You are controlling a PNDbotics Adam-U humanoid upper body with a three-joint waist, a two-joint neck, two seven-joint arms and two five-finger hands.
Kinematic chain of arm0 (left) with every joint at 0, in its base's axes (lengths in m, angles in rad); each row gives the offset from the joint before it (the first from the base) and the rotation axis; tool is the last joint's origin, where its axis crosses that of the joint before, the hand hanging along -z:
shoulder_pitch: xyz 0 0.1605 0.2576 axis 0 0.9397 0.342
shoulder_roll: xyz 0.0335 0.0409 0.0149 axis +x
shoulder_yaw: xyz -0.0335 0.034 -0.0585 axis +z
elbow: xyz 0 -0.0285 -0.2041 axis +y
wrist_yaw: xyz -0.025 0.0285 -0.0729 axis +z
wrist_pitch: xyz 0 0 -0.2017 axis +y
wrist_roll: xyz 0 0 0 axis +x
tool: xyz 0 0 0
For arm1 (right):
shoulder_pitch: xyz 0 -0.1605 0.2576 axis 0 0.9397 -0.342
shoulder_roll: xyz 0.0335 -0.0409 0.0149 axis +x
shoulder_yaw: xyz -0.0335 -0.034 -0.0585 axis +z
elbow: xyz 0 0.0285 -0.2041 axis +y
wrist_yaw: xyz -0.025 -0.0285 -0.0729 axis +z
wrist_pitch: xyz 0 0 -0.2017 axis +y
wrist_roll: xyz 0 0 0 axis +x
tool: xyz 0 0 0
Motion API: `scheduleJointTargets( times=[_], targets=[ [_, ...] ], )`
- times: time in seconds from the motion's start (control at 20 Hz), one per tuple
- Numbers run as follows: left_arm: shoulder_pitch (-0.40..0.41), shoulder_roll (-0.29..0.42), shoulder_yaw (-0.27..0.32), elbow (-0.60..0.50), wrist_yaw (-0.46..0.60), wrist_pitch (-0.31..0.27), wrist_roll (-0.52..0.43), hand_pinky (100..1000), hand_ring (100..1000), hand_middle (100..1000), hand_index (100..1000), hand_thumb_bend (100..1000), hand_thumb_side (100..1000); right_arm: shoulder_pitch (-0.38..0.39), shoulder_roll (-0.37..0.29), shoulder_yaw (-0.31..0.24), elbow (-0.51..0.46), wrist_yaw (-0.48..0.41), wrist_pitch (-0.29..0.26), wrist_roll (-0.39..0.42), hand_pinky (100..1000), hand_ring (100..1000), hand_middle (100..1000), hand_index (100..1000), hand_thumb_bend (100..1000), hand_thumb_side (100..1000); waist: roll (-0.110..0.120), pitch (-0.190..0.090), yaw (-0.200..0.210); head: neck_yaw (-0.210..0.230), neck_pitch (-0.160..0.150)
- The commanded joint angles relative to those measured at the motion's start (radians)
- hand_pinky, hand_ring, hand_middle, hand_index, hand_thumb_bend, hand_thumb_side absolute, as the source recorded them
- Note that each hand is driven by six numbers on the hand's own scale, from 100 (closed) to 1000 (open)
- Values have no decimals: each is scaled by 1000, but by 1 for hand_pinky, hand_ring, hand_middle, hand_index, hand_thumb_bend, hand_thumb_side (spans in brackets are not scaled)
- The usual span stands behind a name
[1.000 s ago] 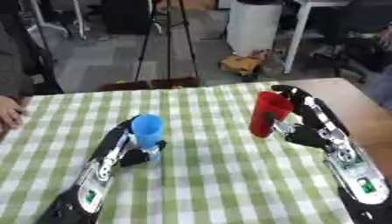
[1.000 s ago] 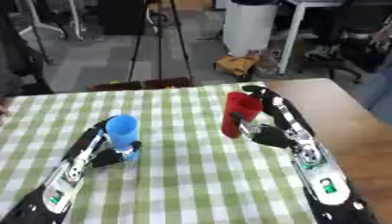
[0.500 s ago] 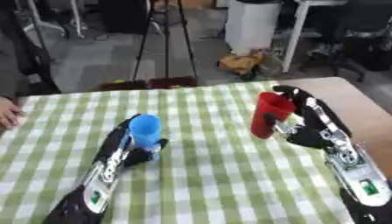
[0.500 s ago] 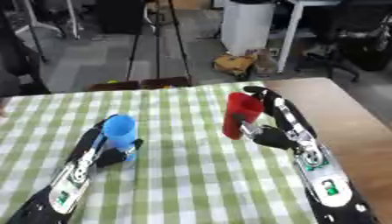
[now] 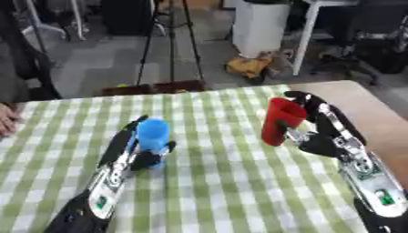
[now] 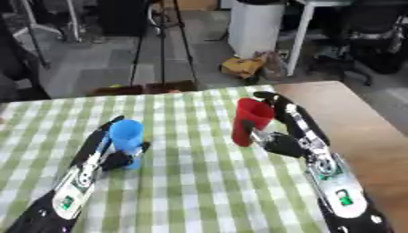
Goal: Pour the contents of one cup into another cup.
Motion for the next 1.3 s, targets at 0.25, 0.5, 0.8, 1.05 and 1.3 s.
scheduleJointTargets(
  times=[0.25,0.5,0.8,1.05,1.3],
  targets=[
    [-24,-5,12,-4,20,10,52,614,671,711,839,456,537,-21,-10,-3,-18,-13,-1,3,682,607,553,862,355,308,-2,-12,-5,3,-11],
    [-23,-5,12,-2,58,10,104,544,594,636,777,388,501,-19,-9,-4,-17,-12,-1,4,682,607,553,861,354,309,-2,-12,-6,2,-11],
    [-20,-2,12,-5,99,2,151,474,530,578,730,304,460,-20,-9,-6,-16,-11,-1,3,682,607,553,861,352,310,-2,-12,-3,1,-12],
    [-13,25,-5,-46,163,-28,116,465,522,573,730,254,454,-16,-11,-7,-16,-10,0,3,682,607,553,861,337,305,1,-16,4,-2,-12],
    [17,93,-43,-122,256,-62,-5,462,518,571,731,245,462,-9,-18,-11,-14,-8,2,0,682,607,552,859,328,300,7,-25,24,-11,-9]
  ],
)
